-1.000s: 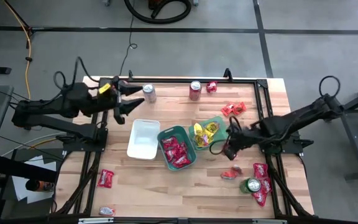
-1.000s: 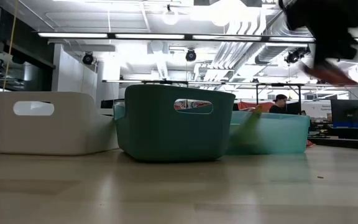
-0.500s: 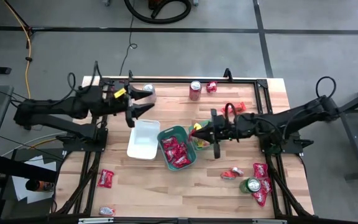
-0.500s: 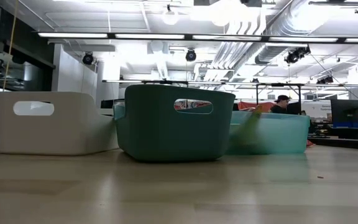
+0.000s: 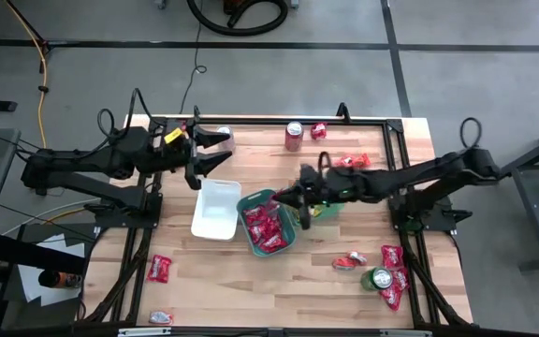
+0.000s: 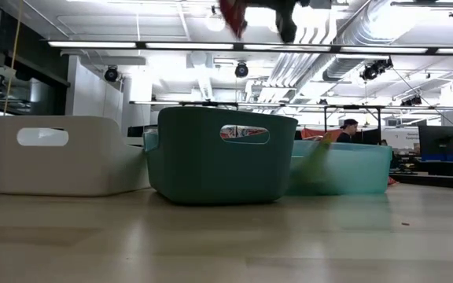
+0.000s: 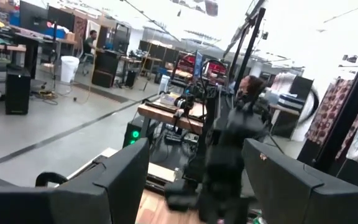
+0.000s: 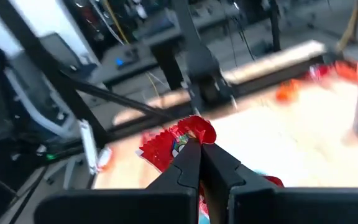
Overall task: Sort candy
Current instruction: Put the red candy into the green bin
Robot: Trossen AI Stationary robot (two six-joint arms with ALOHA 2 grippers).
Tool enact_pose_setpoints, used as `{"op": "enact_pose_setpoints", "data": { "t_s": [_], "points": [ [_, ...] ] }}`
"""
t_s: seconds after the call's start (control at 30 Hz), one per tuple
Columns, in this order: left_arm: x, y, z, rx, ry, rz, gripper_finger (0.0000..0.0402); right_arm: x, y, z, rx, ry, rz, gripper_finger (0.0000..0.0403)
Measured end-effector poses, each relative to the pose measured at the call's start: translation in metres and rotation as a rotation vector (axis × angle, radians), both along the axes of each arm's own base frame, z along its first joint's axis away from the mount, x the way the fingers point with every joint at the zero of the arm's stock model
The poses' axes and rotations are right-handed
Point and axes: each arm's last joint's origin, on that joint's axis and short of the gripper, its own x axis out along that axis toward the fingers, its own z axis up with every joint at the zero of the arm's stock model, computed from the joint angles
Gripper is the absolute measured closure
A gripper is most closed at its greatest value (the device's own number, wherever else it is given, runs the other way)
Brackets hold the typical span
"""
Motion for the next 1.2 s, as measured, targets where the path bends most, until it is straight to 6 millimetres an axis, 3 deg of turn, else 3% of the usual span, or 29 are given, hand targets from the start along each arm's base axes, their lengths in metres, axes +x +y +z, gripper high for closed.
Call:
{"op": "enact_pose_setpoints", "data": {
  "t_s": [0.23,0.4,0.5,0.7,0.9,1.07,1.2],
  "points": [
    [-0.002,0.0,0.001,-0.001,-0.003,-0.001,0.0154,0.025,-0.002,-0.05,0.014,0.178,-0.021,0.0374],
    [-0.002,0.0,0.001,0.0,-0.002,-0.001,0.0154,0.03,-0.001,-0.072,0.015,0.278,-0.025,0.029],
    [-0.002,0.0,0.0,-0.001,0.002,0.0,0.0154,0.031,-0.001,-0.074,0.028,0.283,-0.034,0.023],
    [-0.002,0.0,-0.002,-0.017,0.021,-0.003,0.0154,0.031,-0.001,-0.061,-0.017,0.231,-0.015,0.0136],
    [0.001,-0.013,-0.011,-0.122,0.089,-0.125,0.0155,0.028,-0.001,-0.014,-0.136,0.121,0.042,0.0112],
    [-0.004,-0.039,-0.037,-0.249,0.358,-0.265,0.016,0.022,-0.006,0.016,-0.261,0.116,0.012,0.0112],
    [-0.02,-0.066,-0.063,-0.455,0.664,-0.376,0.0161,0.02,-0.014,0.023,-0.307,0.168,-0.043,0.0112]
  ]
}}
